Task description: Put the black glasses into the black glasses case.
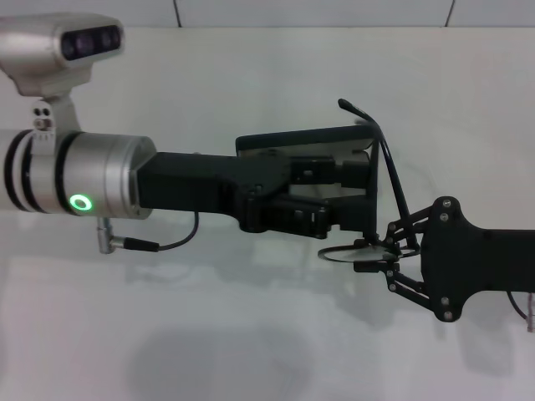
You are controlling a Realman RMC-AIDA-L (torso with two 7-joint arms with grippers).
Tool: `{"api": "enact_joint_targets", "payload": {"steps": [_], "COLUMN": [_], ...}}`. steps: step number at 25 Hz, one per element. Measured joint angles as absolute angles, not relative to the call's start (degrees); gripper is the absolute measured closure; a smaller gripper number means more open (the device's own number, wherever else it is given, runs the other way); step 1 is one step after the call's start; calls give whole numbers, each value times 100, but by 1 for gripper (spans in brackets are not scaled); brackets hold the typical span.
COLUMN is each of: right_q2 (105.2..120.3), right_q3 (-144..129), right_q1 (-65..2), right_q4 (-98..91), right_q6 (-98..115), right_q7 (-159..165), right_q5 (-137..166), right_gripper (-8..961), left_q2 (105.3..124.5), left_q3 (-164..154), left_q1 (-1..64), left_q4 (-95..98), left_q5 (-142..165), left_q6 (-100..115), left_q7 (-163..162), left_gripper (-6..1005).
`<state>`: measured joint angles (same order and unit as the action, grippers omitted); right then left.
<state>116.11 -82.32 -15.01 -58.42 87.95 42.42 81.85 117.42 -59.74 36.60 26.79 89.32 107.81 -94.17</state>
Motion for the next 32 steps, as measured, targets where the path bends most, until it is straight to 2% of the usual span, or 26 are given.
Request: {"api": "enact_joint_targets", "payload": {"steps": [10,17,32], "right_q2": [11610,11610,11589], "right_q3": [-8251,-8266,-8210], "right_q1": [-1503,-1506,-1474], "right_q4": [-5803,-5825,-5723], "right_q6": [8672,8640,9102], "right_q7": [4099,4094,3688], "right_q5": [8165,8163,8060], "right_gripper": [838,839,839], "left_q2": [11708,11752,11736], "left_q3": [-5981,-5969,-5164], "left_q1": [3727,3828,3693], "left_q4": [2669,2690,2710], "left_q5": [9078,9378,9492], "left_q6": [10392,10296,9823], "left_q7": [-9641,-9838,-9627], "left_gripper": [131,132,136]}}
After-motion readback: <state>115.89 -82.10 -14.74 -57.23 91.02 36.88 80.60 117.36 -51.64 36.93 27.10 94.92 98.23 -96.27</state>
